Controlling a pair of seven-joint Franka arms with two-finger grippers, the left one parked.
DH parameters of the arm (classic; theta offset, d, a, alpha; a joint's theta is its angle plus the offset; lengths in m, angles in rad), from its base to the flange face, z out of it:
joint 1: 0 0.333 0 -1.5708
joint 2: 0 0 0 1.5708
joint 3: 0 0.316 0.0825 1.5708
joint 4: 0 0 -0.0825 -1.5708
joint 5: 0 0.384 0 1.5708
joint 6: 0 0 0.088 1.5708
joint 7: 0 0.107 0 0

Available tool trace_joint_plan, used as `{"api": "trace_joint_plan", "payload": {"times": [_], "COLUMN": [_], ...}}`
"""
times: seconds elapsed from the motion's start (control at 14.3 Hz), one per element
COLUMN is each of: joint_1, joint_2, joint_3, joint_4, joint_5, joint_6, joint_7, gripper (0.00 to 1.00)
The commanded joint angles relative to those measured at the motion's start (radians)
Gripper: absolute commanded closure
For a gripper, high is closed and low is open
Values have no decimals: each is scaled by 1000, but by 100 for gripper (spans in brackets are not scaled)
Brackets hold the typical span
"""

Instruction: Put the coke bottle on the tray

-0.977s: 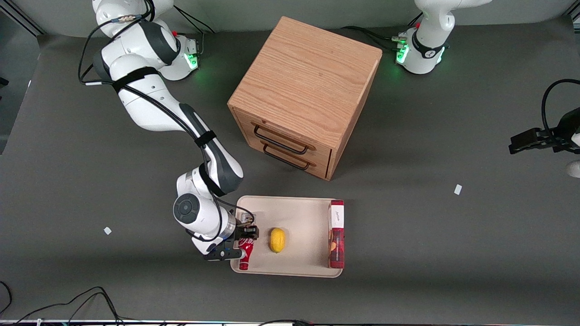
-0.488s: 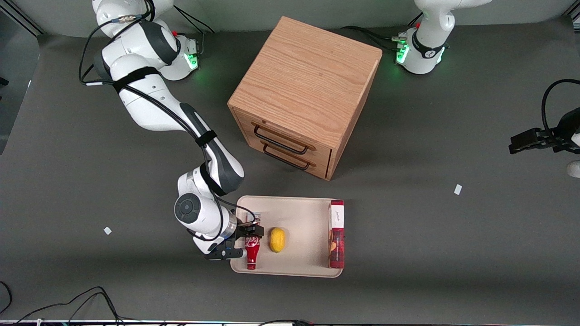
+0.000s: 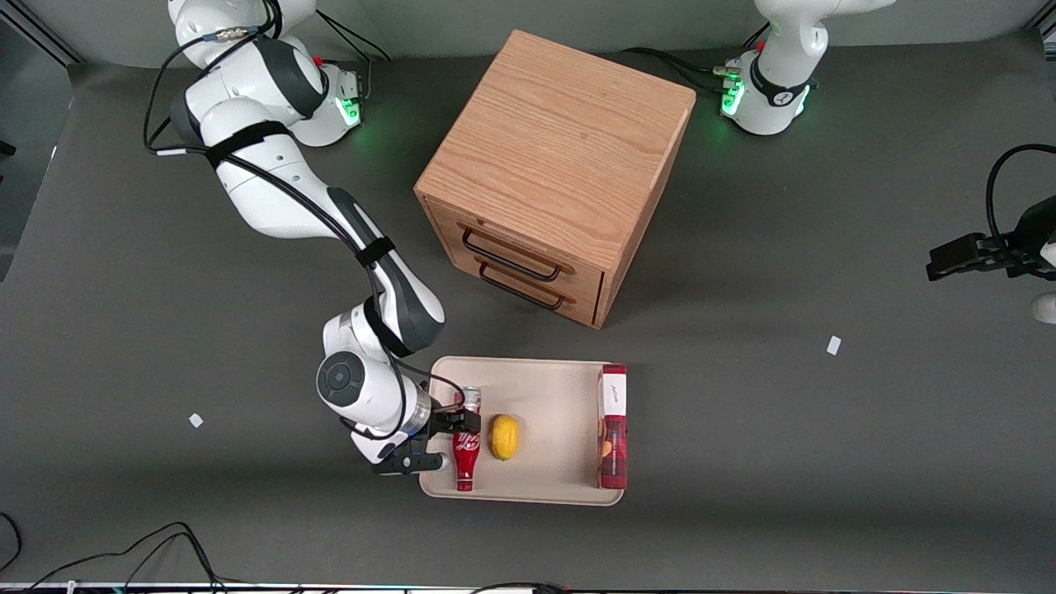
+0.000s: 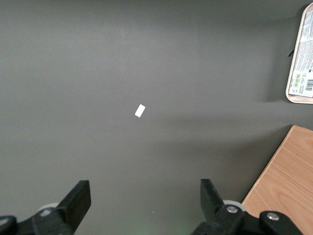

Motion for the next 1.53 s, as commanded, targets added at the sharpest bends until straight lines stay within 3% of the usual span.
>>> {"api": "trace_joint_plan", "payload": {"times": [0.0,0.42,0.56,1.05,1.47], "joint_1": [-8,-128,-166,-214,-215], "joint_2": [-89,-466,-587,-891,-1034], "joint_3": [-10,-21,-34,-120,-163], "joint_4": [-45,-388,-465,-552,-565], "joint_5": [11,7,6,7,-15], "joint_6": [-28,-51,-129,-532,-662], "joint_7": [7,-12,-26,-89,-90], "gripper": [0,0,0,0,0]}}
